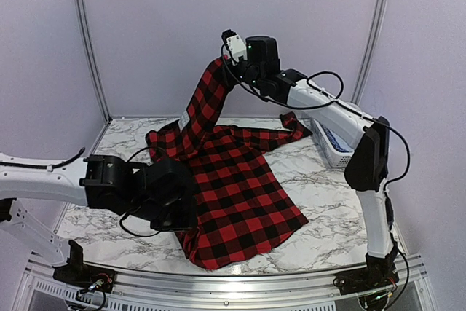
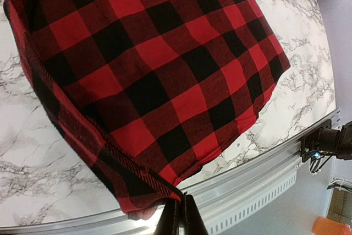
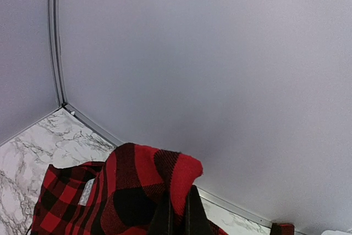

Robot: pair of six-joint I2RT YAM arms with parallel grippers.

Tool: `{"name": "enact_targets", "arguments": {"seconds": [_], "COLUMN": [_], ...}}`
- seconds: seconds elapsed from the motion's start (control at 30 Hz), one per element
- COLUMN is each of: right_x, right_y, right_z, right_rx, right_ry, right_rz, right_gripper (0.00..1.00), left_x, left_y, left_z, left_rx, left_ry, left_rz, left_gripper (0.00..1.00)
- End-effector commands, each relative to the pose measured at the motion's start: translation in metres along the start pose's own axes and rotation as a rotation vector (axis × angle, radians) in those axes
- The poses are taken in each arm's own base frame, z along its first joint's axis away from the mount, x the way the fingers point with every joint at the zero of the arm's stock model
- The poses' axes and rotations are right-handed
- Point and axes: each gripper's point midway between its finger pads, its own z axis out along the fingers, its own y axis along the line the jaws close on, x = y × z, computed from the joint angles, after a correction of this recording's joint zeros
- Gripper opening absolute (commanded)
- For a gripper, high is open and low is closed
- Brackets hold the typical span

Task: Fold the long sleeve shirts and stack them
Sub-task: Pick up the flattened shirt from the center of the board, then fold the flattened shirt at the center of the board.

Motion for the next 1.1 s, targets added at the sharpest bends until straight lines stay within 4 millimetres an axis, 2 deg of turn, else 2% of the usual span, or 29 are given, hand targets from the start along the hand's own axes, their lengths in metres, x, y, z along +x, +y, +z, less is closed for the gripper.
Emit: {"name": "enact_targets", "arguments": {"seconds": [0.0,0.2,0.37,0.5,0.63,0.73,0.8,0.87,1.0,1.07], "right_x": [-0.027,-0.007,0.006,0.007,0.008,0.01,0.015,0.024,0.041,0.046], "right_y": [-0.016,-0.024,-0.031,-0.033,-0.036,-0.036,-0.034,-0.031,-0.018,-0.009], "right_z": [-0.013,-0.01,-0.014,-0.017,-0.021,-0.026,-0.028,-0.03,-0.037,-0.043], "right_rx": [0.011,0.045,0.062,0.067,0.079,0.071,0.057,0.041,-0.029,-0.063], "right_ry": [-0.061,-0.014,0.008,0.017,0.034,0.053,0.079,0.111,0.163,0.173], "right_rz": [-0.008,-0.024,-0.017,-0.014,-0.017,-0.021,-0.022,-0.019,0.014,0.026], "right_gripper": [0.0,0.0,0.0,0.0,0.0,0.0,0.0,0.0,0.0,0.0], "left_x": [-0.004,0.006,0.018,0.022,0.027,0.03,0.029,0.025,0.0,-0.021], "left_y": [-0.019,-0.028,-0.029,-0.033,-0.035,-0.034,-0.036,-0.039,-0.044,-0.035], "left_z": [0.021,0.055,0.068,0.072,0.077,0.08,0.079,0.075,0.06,0.053], "left_rx": [0.011,-0.007,0.002,0.023,0.04,0.048,0.058,0.069,0.089,0.077], "left_ry": [0.1,0.208,0.266,0.282,0.306,0.315,0.31,0.29,0.197,0.131], "left_rz": [0.171,0.245,0.26,0.267,0.276,0.276,0.275,0.272,0.24,0.192], "left_gripper": [0.0,0.0,0.0,0.01,0.08,0.18,0.35,0.41,0.52,0.55]}}
